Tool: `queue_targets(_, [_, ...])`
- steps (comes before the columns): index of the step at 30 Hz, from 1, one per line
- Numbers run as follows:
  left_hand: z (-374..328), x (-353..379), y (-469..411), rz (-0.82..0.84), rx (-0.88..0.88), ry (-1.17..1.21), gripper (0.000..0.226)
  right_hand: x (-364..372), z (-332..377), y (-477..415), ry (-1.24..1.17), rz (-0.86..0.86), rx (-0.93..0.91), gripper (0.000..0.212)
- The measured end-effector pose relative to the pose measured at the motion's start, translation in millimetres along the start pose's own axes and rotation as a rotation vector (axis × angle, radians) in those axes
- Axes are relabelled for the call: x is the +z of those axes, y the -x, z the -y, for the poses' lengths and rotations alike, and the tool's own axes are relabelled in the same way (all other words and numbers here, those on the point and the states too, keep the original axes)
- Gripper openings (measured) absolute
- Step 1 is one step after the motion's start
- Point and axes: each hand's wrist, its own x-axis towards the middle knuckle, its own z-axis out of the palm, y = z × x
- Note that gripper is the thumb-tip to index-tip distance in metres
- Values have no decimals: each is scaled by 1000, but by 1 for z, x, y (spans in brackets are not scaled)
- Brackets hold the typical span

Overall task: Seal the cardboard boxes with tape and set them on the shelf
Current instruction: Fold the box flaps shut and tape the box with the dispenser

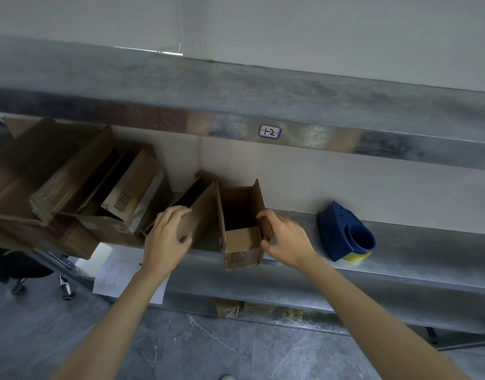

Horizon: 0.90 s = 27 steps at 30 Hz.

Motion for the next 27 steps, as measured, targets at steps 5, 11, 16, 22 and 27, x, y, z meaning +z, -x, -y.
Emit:
queue_targets(5, [4, 8, -2, -16, -139, -16, 53, 5, 8, -1, 44, -102, 55, 36])
queue_targets(11, [6, 10, -2, -52, -100, -12, 40, 6, 0, 3, -44, -111, 138, 37])
queue_targets(16, [11, 6, 0, -128, -174, -3, 41, -2, -15, 14, -99, -152, 171, 39])
queue_targets(22, [18, 8, -7, -121, -151, -31, 41, -8, -27, 22, -100, -207, 234, 37])
queue_targets(27, [3, 15, -9, -147, -87, -66, 37, -5, -18, 25, 4, -207, 232, 36])
